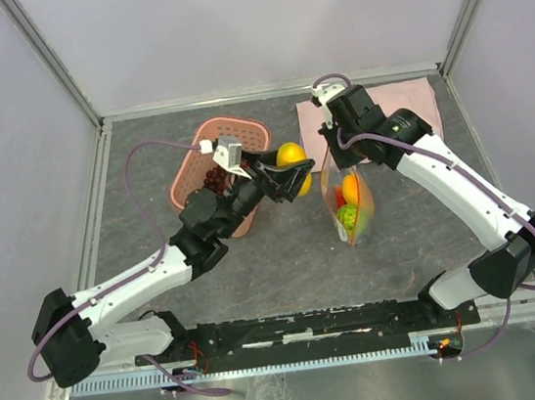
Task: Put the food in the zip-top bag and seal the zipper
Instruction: Place the fake fruit in the zipper food storage bag.
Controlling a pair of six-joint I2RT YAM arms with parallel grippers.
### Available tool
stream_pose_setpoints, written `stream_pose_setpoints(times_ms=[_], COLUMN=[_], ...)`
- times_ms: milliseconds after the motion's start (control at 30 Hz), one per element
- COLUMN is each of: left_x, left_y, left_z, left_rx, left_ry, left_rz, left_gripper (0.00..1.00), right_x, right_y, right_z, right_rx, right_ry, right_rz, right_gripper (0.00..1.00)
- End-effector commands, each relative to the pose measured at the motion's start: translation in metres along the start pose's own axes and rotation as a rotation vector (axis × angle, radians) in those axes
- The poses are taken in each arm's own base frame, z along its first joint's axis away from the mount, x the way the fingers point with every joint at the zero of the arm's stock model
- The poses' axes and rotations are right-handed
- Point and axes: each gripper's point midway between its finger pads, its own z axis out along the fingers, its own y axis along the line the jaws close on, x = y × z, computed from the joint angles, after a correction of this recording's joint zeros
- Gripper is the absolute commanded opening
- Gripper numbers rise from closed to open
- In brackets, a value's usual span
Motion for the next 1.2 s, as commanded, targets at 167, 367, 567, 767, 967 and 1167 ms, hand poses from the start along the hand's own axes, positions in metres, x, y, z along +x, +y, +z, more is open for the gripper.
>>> stream_pose_setpoints(times_ms=[167, 367, 567, 767, 967, 1167], left_x=[-0.007, 0.027, 0.060, 0.088, 0.099, 0.097], left_y=[-0.068, -0.083, -0.075, -0.049, -0.022, 0.005], left_z=[0.007, 0.010, 0.021, 0.033, 0.038, 0.044], left_rx=[0.316, 0.441, 0.460, 0.378, 0.255, 0.064], left_ry=[-0.221, -0.212, -0.163, -0.067, -0.010, 0.045], left_rz=[0.167, 0.299, 0.436, 0.547, 0.576, 0.464], left_gripper=[0.33, 0.34, 0.34, 0.35, 0.38, 0.42], right_x=[-0.017, -0.018, -0.016, -0.016, -0.016, -0.016], right_y=[0.002, 0.001, 0.003, 0.002, 0.002, 0.001], right_z=[-0.020, -0.024, -0.026, -0.031, -0.035, -0.037], right_rx=[-0.028, -0.031, -0.041, -0.044, -0.051, -0.053], right_ry=[-0.067, -0.080, -0.080, -0.092, -0.104, -0.117], right_rz=[0.038, 0.039, 0.039, 0.037, 0.034, 0.037], right_gripper=[0.02, 0.02, 0.02, 0.02, 0.02, 0.02])
